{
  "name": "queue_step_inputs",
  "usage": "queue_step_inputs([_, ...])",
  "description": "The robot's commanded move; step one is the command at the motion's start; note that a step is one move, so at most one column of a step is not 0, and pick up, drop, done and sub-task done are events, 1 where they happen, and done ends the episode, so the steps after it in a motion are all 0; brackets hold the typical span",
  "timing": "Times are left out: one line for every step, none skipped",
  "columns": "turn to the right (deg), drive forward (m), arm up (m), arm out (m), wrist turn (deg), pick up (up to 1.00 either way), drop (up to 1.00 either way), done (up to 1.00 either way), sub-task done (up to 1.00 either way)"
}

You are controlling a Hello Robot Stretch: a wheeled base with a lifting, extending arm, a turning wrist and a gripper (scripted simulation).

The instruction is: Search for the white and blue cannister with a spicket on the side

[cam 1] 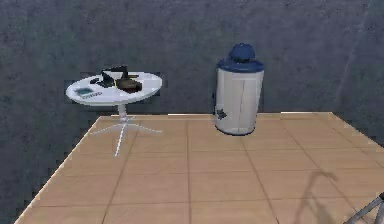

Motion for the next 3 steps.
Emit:
queue_step_inputs([0.0,1.0,0.0,0.0,0.0,0.0,0.0,0.0,0.0])
queue_step_inputs([39.0,0.0,0.0,0.0,0.0,0.0,0.0,0.0,0.0])
queue_step_inputs([0.0,0.45,0.0,0.0,0.0,0.0,0.0,0.0,0.0])
